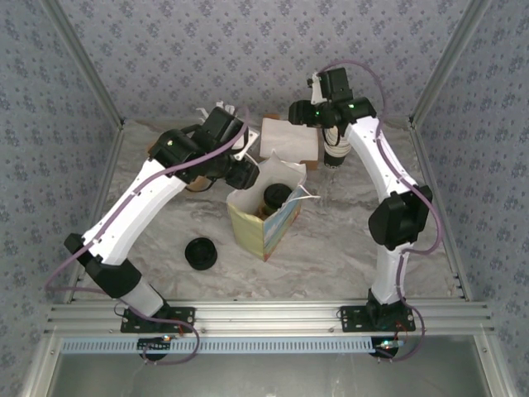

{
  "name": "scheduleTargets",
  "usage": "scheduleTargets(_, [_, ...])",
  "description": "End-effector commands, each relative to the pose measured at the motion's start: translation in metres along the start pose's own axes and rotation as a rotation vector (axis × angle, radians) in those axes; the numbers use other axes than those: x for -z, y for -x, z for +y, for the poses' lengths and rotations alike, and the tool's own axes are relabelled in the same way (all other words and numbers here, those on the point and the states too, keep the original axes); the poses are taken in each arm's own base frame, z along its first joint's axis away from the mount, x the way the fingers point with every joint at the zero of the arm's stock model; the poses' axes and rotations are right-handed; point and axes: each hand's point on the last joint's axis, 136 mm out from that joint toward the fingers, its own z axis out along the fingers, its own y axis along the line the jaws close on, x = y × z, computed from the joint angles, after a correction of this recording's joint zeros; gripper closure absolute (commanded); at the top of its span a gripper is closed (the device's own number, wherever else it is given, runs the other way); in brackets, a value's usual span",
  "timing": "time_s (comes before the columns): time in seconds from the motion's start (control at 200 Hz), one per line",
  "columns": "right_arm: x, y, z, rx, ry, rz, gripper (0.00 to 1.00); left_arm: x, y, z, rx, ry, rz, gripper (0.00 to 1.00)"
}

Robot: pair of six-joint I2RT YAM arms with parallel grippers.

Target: Pack the takeout coffee

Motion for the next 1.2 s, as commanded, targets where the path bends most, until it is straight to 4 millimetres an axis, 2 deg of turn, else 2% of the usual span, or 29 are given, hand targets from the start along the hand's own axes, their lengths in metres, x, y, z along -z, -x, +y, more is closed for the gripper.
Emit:
scheduleTargets(0.0, [-0.004,0.007,0.001,0.034,-0.015,-0.01,0.41,-0.018,0.014,0.003,-0.033,0.033,-0.024,0.47])
scheduleTargets(0.3, [-0.033,0.002,-0.001,0.066,-0.032,0.02,0.41,-0.054,0.008,0.0,-0.036,0.037,0.041,0.49])
scheduleTargets(0.49, [-0.054,-0.005,-0.002,0.075,-0.047,0.043,0.41,-0.063,-0.001,0.011,-0.021,0.093,0.07,0.67])
scheduleTargets(0.615, [-0.068,-0.014,-0.003,0.098,-0.08,0.068,0.41,-0.058,-0.005,0.015,-0.003,0.11,0.062,0.82])
scheduleTargets(0.715, [-0.079,-0.021,-0.003,0.105,-0.09,0.084,0.41,-0.051,-0.009,0.019,0.026,0.126,0.052,0.88])
scheduleTargets(0.994, [-0.105,-0.036,-0.008,0.136,-0.138,0.113,0.39,-0.025,-0.023,0.04,0.236,0.197,0.007,0.98])
scheduleTargets(1.194, [-0.124,-0.044,-0.016,0.127,-0.177,0.132,0.39,-0.009,-0.031,0.053,0.343,0.23,-0.044,0.99])
